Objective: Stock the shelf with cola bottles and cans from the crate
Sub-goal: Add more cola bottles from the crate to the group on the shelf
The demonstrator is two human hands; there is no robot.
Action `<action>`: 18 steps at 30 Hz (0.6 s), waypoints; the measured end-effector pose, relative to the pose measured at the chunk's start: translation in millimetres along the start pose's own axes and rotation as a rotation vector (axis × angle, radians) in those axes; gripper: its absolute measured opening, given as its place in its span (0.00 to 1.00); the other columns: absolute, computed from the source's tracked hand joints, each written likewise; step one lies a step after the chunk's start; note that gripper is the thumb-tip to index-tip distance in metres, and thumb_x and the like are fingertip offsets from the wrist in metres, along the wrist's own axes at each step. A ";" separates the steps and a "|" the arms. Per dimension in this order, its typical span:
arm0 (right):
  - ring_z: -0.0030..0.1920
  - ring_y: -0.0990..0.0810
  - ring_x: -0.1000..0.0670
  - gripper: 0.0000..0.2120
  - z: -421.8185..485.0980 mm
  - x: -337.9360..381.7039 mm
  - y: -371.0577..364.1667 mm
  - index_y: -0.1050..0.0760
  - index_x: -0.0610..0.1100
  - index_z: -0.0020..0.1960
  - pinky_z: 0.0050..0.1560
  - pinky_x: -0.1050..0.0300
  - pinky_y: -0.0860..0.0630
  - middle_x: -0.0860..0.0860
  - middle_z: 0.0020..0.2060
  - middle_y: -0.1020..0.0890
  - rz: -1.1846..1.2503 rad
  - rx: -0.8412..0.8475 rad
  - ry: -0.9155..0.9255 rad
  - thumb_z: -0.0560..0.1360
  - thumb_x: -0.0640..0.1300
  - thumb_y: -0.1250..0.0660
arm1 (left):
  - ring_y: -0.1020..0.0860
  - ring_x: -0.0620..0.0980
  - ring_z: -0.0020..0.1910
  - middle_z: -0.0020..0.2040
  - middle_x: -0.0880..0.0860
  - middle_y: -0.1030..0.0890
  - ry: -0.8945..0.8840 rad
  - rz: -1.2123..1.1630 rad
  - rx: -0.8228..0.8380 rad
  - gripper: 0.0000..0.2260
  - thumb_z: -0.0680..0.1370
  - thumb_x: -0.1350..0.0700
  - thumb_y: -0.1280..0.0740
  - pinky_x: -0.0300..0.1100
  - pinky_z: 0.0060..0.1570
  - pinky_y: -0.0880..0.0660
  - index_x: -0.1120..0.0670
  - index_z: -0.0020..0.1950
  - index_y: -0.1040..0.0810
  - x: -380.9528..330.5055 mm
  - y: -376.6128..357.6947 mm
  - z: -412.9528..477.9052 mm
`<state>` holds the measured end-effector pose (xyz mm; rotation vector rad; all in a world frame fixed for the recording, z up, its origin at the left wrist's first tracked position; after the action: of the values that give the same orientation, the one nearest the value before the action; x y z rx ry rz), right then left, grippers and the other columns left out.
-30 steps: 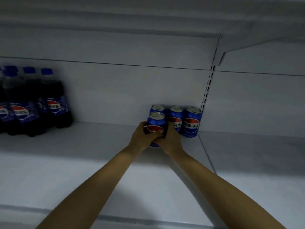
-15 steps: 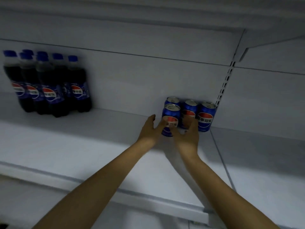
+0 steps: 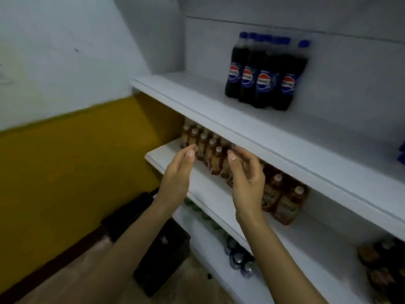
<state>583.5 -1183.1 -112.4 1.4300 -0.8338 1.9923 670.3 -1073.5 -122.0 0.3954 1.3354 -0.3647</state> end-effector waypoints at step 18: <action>0.47 0.18 0.45 0.07 -76.3 -232.4 -127.9 0.20 0.42 0.50 0.51 0.53 0.24 0.41 0.47 0.17 -0.298 0.223 -0.868 0.78 0.45 0.34 | 0.24 0.50 0.60 0.57 0.48 0.22 0.877 0.046 -0.149 0.13 0.80 0.44 0.41 0.47 0.63 0.30 0.49 0.60 0.27 229.7 272.2 -63.7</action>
<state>696.8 -1058.8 -331.3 2.4435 -0.6671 1.2306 789.4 -810.8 -340.6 0.4812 2.1864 -0.0330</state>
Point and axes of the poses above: each hand's wrist, its own z-axis towards the middle knuckle, its own y-axis out of the back of the hand, x = y × z, the point moved 1 cm from there along z, towards the middle knuckle
